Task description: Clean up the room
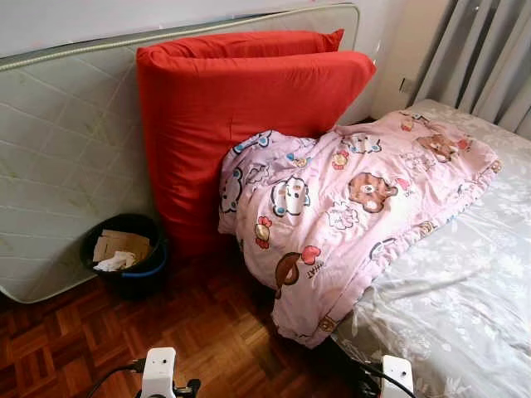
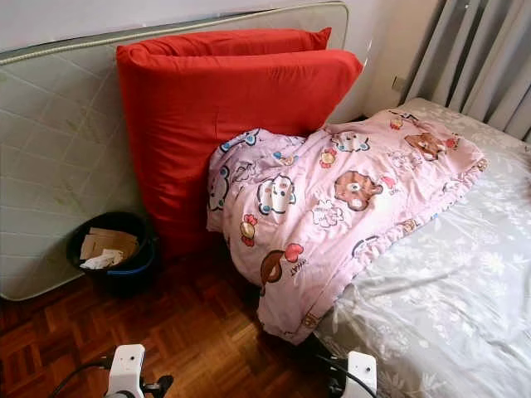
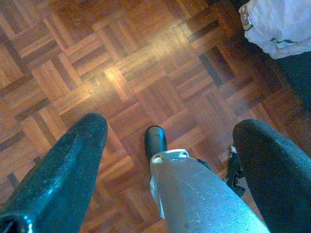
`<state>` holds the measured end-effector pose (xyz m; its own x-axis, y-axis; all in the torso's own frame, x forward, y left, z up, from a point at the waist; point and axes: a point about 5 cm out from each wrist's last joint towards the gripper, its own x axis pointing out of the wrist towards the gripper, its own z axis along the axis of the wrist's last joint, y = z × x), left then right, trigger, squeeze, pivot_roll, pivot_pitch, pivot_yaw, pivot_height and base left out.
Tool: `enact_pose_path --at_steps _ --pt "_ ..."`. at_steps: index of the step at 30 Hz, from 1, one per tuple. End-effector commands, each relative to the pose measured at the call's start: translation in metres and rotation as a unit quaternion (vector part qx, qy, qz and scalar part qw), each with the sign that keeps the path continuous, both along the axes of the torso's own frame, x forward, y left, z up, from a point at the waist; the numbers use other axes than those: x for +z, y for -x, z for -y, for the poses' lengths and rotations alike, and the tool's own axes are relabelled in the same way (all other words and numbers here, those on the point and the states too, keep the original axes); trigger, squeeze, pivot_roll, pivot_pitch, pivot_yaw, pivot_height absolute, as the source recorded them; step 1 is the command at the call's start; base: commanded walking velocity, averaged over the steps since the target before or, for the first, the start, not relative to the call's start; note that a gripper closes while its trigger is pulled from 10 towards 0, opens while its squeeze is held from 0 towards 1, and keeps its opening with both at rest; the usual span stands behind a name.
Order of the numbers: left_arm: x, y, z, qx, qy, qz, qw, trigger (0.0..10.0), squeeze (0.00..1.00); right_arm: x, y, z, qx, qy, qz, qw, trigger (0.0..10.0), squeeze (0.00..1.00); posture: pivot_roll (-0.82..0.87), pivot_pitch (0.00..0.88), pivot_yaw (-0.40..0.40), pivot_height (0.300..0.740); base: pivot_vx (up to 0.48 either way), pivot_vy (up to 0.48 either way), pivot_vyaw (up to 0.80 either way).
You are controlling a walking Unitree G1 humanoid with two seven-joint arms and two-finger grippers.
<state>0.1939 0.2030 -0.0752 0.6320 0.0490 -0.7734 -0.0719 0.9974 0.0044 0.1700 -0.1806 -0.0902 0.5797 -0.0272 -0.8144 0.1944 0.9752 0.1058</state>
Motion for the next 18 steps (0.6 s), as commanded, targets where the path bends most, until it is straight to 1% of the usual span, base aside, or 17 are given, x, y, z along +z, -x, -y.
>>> enact_pose_path --at_steps 1,6,18 --pt "-0.0018 0.0032 0.0013 -0.003 0.000 -0.003 1.000 10.0 0.00 -0.0020 0.0055 0.0041 -0.002 0.002 -0.009 1.000 10.0 0.00 -0.03 0.000 -0.052 0.740 0.000 0.000 0.00" --pt "-0.0026 0.0046 0.0008 -0.008 -0.002 -0.009 1.000 10.0 0.00 -0.0031 0.0085 0.0069 0.000 0.006 -0.017 1.000 10.0 0.00 -0.03 0.000 -0.052 0.740 0.000 0.000 0.00" --pt "-0.0026 0.0046 0.0008 -0.008 -0.002 -0.009 1.000 10.0 0.00 -0.0031 0.0085 0.0069 0.000 0.006 -0.017 1.000 10.0 0.00 -0.03 0.000 -0.052 0.740 0.000 0.000 0.00"
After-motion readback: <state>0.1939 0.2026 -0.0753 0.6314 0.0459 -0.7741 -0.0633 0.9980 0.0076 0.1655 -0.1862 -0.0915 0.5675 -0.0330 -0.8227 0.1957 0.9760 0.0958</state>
